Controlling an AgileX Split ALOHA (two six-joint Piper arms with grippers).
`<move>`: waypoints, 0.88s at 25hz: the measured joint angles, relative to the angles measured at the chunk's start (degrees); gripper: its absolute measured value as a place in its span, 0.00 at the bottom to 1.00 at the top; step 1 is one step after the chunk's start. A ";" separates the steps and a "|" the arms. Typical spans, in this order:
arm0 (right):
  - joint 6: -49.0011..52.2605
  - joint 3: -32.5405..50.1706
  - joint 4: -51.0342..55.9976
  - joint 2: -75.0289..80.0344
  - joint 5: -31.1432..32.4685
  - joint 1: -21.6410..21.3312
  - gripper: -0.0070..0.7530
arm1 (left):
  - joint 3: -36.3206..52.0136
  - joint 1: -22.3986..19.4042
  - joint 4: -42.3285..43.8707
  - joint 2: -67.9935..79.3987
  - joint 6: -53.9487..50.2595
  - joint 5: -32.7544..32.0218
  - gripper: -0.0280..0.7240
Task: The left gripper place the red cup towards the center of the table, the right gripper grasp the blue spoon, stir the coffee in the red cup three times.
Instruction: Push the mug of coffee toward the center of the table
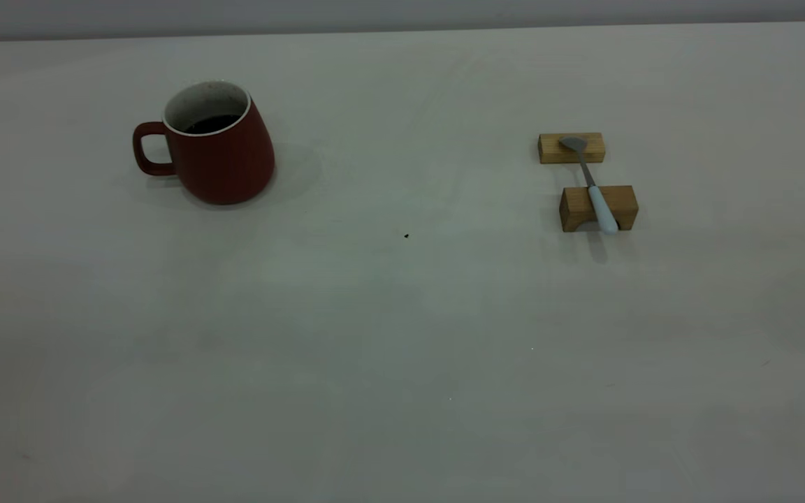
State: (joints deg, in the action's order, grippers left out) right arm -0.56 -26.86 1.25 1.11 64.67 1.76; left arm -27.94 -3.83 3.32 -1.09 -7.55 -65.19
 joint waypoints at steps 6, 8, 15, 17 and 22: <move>0.00 0.00 0.00 0.00 0.00 0.00 0.77 | 0.00 0.00 -0.31 0.00 -0.38 0.00 0.77; 0.00 0.00 0.00 0.00 0.00 0.00 0.77 | -0.13 0.00 -0.75 0.10 0.14 0.06 0.77; 0.05 0.00 0.00 0.00 0.00 0.00 0.77 | -5.59 0.00 -5.08 12.66 2.37 0.16 0.77; 0.05 0.00 0.00 0.00 0.00 0.00 0.77 | -6.09 0.00 -4.46 19.84 2.54 2.19 0.77; 0.05 0.00 0.00 0.00 0.00 0.00 0.77 | -6.26 0.00 -0.81 37.61 2.60 11.64 0.77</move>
State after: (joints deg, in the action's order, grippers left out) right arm -0.51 -26.86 1.25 1.11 64.67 1.76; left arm -34.20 -3.83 2.51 36.52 -4.94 -53.54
